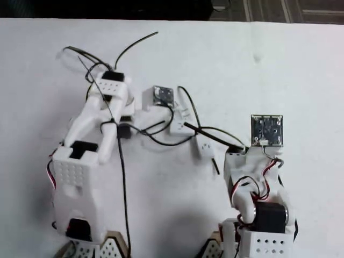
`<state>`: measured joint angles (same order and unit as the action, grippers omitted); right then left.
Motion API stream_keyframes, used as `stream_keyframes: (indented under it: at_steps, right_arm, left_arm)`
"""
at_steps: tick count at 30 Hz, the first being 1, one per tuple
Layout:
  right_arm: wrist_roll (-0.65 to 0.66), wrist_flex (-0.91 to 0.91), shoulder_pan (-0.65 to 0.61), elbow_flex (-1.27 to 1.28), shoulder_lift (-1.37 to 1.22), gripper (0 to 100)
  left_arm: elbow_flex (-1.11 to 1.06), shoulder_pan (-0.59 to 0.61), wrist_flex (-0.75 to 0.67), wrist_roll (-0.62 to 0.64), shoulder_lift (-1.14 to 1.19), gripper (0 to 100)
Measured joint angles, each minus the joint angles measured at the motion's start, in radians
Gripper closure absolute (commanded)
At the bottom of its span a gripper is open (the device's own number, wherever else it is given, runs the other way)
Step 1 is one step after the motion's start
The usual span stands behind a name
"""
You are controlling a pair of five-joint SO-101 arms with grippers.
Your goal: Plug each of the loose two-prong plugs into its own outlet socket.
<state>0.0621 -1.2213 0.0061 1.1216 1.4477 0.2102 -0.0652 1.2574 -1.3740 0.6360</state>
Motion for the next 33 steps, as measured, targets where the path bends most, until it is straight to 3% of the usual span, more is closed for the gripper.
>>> stream_keyframes:
  at_steps: [3,15,26,33]
  right_arm:
    - [0.000,0.000,0.000,0.000,0.000,98.1]
    - [0.000,0.000,0.000,0.000,0.000,98.1]
    - [0.000,0.000,0.000,0.000,0.000,98.1]
    - [0.000,0.000,0.000,0.000,0.000,98.1]
  left_arm:
    - [0.009,0.000,0.046,0.000,0.000,98]
    - [0.183,-0.002,0.463,0.000,-0.089,98]
    - [0.190,-0.021,0.509,0.035,-0.353,98]
    - [0.186,-0.152,0.511,0.278,-0.333,98]
